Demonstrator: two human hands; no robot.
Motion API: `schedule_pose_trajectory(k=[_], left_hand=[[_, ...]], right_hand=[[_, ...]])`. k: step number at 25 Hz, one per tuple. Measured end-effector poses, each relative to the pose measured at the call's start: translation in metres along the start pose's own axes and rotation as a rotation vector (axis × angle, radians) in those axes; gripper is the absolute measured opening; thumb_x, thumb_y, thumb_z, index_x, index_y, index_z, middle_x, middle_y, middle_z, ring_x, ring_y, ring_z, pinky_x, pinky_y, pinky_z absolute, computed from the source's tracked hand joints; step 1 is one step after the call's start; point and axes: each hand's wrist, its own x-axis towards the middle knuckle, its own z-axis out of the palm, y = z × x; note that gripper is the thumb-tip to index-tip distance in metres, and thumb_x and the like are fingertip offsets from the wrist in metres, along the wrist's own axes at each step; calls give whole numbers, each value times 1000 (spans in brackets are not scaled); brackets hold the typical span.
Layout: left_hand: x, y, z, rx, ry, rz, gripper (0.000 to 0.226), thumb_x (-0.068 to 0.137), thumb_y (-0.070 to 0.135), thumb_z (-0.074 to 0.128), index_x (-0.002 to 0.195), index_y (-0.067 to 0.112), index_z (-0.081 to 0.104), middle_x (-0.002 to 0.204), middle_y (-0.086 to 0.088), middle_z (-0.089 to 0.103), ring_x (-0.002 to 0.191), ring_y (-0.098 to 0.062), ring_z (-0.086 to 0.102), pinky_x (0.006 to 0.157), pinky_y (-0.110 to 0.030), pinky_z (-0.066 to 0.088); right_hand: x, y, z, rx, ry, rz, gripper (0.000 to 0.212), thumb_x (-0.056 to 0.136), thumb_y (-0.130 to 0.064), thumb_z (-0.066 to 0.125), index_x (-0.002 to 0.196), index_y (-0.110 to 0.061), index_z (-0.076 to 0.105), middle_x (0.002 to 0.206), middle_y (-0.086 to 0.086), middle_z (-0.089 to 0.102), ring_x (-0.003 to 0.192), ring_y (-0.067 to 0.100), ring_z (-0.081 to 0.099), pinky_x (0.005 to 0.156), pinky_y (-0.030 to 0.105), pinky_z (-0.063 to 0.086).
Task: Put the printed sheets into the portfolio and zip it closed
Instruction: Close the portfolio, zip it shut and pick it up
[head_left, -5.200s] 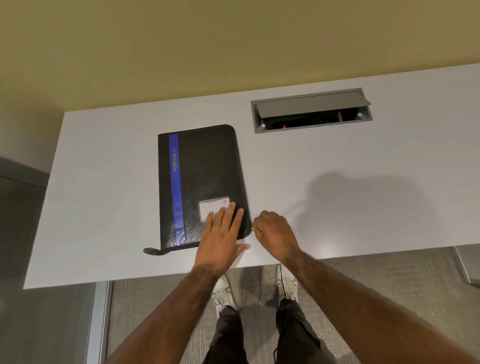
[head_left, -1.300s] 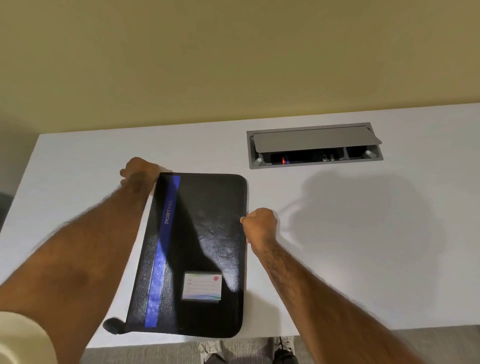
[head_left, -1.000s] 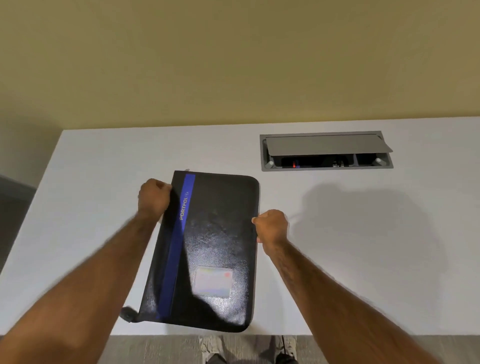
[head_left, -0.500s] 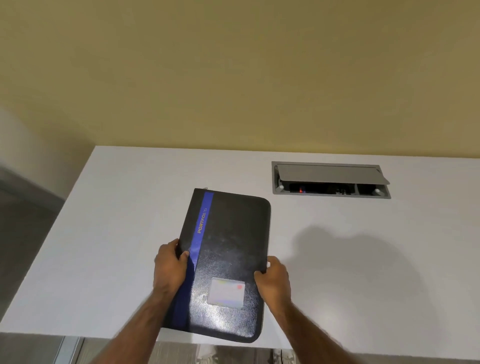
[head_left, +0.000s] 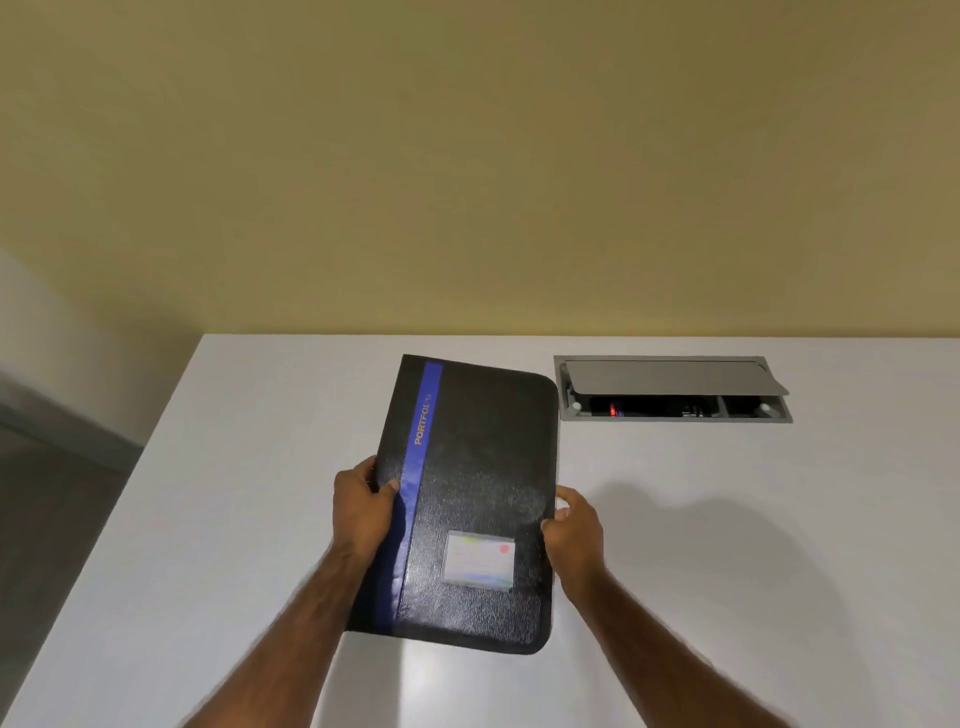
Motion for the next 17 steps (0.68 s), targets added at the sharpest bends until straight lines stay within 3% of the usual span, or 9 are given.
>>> schedule_pose_trajectory(k=[2, 5, 8, 11, 14, 17], left_hand=[[17, 14, 3, 27, 3, 29, 31, 81, -4, 63, 104, 14, 74, 87, -4, 76, 82, -24, 72, 72, -31, 54], [40, 27, 9, 46, -2, 16, 29, 82, -3, 65, 106, 10, 74, 87, -2, 75, 81, -23, 72, 69, -27, 52], [62, 32, 15, 40, -23, -14, 31, 82, -1, 66, 110, 9, 74, 92, -3, 77, 83, -22, 73, 81, -35, 59], [80, 33, 19, 74, -43, -29, 33, 85, -1, 67, 117, 5, 72, 105, -9, 76, 91, -25, 72, 92, -41, 57], [91, 30, 24, 125, -46, -30, 32, 87, 0, 67, 120, 3, 70, 110, -11, 75, 91, -25, 70, 91, -37, 56], [95, 24, 28, 138, -70, -48, 29, 90, 1, 65, 118, 2, 69, 109, -12, 75, 87, -23, 69, 88, -38, 57]], right_hand=[[21, -16, -1, 2, 13, -32, 41, 86, 3, 60, 123, -14, 64, 113, 8, 72, 85, 19, 66, 85, 41, 60], [49, -35, 1, -14, 18, -61, 36, 91, -6, 65, 126, -15, 63, 119, 7, 71, 89, 21, 66, 85, 42, 60], [74, -43, 2, -31, 16, -78, 38, 88, -2, 64, 125, -13, 64, 118, 10, 71, 96, 29, 68, 86, 45, 60], [94, -48, 5, -30, -31, -60, 38, 93, -1, 61, 128, -13, 61, 124, 8, 67, 102, 28, 66, 85, 37, 58], [106, -49, 10, -47, -46, -16, 37, 96, -3, 57, 131, -14, 58, 131, 7, 64, 112, 30, 64, 88, 36, 57], [113, -46, 15, -28, -43, -4, 33, 96, -2, 56, 128, -13, 60, 129, 7, 65, 107, 27, 64, 90, 36, 57]])
